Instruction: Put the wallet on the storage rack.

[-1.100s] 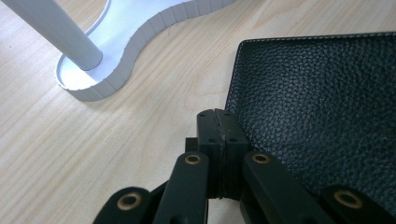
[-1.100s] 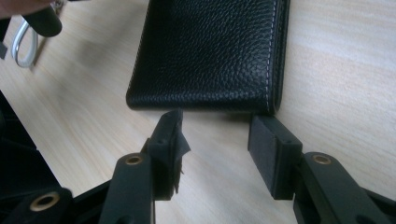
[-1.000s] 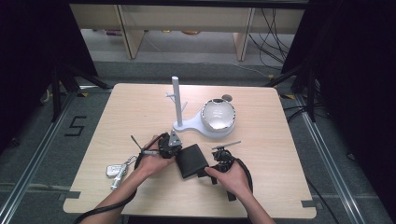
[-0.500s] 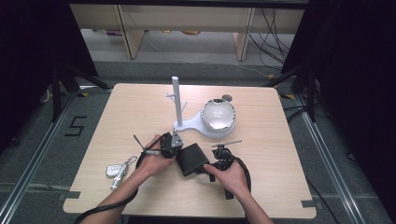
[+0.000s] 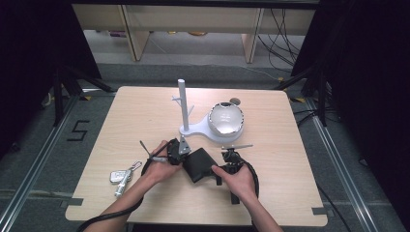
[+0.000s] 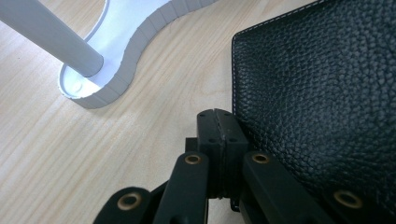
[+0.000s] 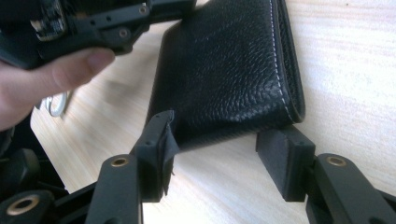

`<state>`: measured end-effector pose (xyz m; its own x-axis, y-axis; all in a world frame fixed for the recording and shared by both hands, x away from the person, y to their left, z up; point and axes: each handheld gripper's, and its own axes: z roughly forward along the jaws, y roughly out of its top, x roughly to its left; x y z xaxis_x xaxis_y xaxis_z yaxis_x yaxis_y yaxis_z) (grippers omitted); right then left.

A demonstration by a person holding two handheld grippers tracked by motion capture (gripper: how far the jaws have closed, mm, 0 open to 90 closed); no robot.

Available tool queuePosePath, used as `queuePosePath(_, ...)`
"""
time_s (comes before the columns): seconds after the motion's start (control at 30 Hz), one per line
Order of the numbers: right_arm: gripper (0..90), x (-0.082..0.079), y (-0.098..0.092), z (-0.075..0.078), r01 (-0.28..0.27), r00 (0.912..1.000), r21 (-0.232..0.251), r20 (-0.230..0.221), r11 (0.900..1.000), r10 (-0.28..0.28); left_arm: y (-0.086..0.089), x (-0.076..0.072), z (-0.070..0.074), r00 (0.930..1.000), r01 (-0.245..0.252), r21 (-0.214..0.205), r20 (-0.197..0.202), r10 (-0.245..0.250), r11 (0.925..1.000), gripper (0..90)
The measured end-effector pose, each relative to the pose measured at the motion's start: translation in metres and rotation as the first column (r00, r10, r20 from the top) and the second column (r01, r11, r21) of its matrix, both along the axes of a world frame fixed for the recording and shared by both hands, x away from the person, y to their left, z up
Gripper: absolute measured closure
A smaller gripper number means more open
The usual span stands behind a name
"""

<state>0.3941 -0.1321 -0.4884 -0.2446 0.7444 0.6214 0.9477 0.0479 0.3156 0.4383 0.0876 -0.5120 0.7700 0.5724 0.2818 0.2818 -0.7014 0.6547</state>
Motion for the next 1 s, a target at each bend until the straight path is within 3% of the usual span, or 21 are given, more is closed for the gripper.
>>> queuePosePath(0.07, 47.9, 0.004, -0.003, 0.000, -0.002, 0.9994, 0.026, 0.034, 0.9996, 0.001, 0.000, 0.000, 0.000, 1.0000, 0.006, 0.009, 0.002, -0.006, 0.9999, 89.5)
queuePosePath(0.13, 47.4, 0.006, -0.004, -0.001, 0.007, 0.9974, -0.002, 0.072, 1.0000, -0.007, -0.001, -0.002, -0.001, 1.0000, -0.007, -0.003, 0.000, 0.007, 1.0000, 89.6)
queuePosePath(0.17, 46.9, 0.006, -0.001, 0.002, 0.023, 0.9996, 0.023, 0.017, 0.9995, -0.023, -0.001, -0.002, 0.000, 0.9999, 0.005, 0.009, 0.012, -0.005, 0.9999, 89.5)
queuePosePath(0.2, 46.6, 0.009, -0.003, -0.001, -0.010, 0.9976, 0.006, 0.068, 0.9999, 0.009, -0.001, -0.002, 0.000, 0.9999, 0.007, 0.008, 0.011, -0.007, 0.9999, 89.5)
queuePosePath(0.23, 46.6, 0.009, -0.003, -0.001, -0.010, 0.9976, 0.006, 0.068, 0.9999, 0.009, -0.001, -0.002, 0.000, 0.9999, 0.007, 0.008, 0.011, -0.007, 0.9999, 89.5)
queuePosePath(0.27, 45.8, 0.010, 0.003, 0.002, 0.019, 0.9995, 0.005, 0.024, 0.9998, -0.019, -0.001, -0.002, 0.000, 0.9999, 0.007, 0.008, 0.011, -0.007, 0.9999, 89.5)
queuePosePath(0.33, 45.8, 0.012, 0.002, 0.000, 0.002, 0.9988, -0.011, 0.049, 0.9999, -0.001, -0.001, -0.002, 0.000, 0.9999, 0.005, 0.007, 0.012, -0.005, 1.0000, 89.5)
queuePosePath(0.37, 46.1, 0.012, 0.005, 0.001, 0.021, 0.9996, 0.000, 0.017, 0.9998, -0.021, -0.001, -0.002, 0.000, 0.9999, 0.006, 0.008, 0.011, -0.006, 1.0000, 89.5)
queuePosePath(0.4, 46.6, 0.014, 0.004, -0.001, -0.003, 0.9989, -0.016, 0.048, 0.9999, 0.004, -0.001, -0.002, 0.000, 0.9999, 0.006, 0.007, 0.011, -0.007, 1.0000, 89.5)
queuePosePath(0.43, 48.6, 0.014, 0.007, 0.001, 0.038, 0.9992, -0.026, 0.015, 0.9990, -0.037, -0.001, -0.002, 0.000, 0.9999, 0.008, 0.007, 0.012, -0.008, 0.9999, 89.5)
queuePosePath(0.47, 50.8, 0.016, 0.004, -0.002, 0.019, 0.9981, -0.036, 0.060, 0.9992, -0.017, -0.001, -0.002, 0.000, 0.9999, 0.011, 0.009, 0.011, -0.011, 0.9999, 89.5)
queuePosePath(0.5, 50.8, 0.016, 0.004, -0.002, 0.019, 0.9981, -0.036, 0.060, 0.9992, -0.017, -0.001, -0.002, 0.000, 0.9999, 0.011, 0.009, 0.011, -0.011, 0.9999, 89.5)
queuePosePath(0.53, 53.8, 0.017, 0.002, -0.002, 0.025, 0.9949, -0.073, 0.099, 0.9970, -0.017, -0.001, -0.002, 0.000, 0.9999, 0.013, 0.009, 0.010, -0.013, 0.9999, 89.5)
queuePosePath(0.6, 59.3, 0.020, 0.000, -0.001, -0.007, 0.9911, -0.048, 0.132, 0.9988, 0.013, 0.000, -0.002, 0.001, 0.9998, 0.012, 0.014, 0.015, -0.013, 0.9998, 89.5)
queuePosePath(0.63, 65.6, 0.020, 0.000, 0.003, 0.013, 0.9922, -0.041, 0.124, 0.9991, -0.008, 0.000, -0.005, 0.001, 1.0000, 0.003, -0.002, 0.007, -0.003, 1.0000, 89.4)
queuePosePath(0.67, 65.6, 0.020, 0.000, 0.003, 0.013, 0.9922, -0.041, 0.124, 0.9991, -0.008, 0.000, -0.005, 0.001, 1.0000, 0.003, -0.002, 0.007, -0.003, 1.0000, 89.5)
queuePosePath(0.7, 67.7, 0.022, -0.002, 0.004, -0.006, 0.9844, -0.043, 0.175, 0.9990, 0.014, 0.000, -0.006, 0.002, 0.9994, 0.011, 0.008, 0.033, -0.011, 0.9999, 89.5)
queuePosePath(0.87, 72.8, 0.025, -0.002, 0.021, -0.035, 0.9730, -0.078, 0.225, 0.9964, 0.051, 0.001, -0.010, 0.008, 0.9992, 0.033, -0.013, 0.021, -0.033, 0.9994, 89.4)
queuePosePath(0.9, 74.1, 0.026, -0.002, 0.031, -0.048, 0.9565, -0.108, 0.282, 0.9930, 0.076, 0.000, -0.011, 0.010, 0.9989, 0.045, -0.045, 0.011, -0.045, 0.9980, 89.3)
queuePosePath(0.97, 75.0, 0.028, -0.002, 0.037, -0.068, 0.9536, -0.125, 0.283, 0.9898, 0.101, -0.001, -0.014, 0.012, 0.9988, 0.049, -0.057, 0.006, -0.049, 0.9972, 89.2)
queuePosePath(1.0, 76.0, 0.029, -0.002, 0.044, -0.084, 0.9419, -0.143, 0.312, 0.9861, 0.125, -0.001, -0.014, 0.014, 0.9975, 0.070, -0.049, -0.003, -0.070, 0.9963, 89.0)
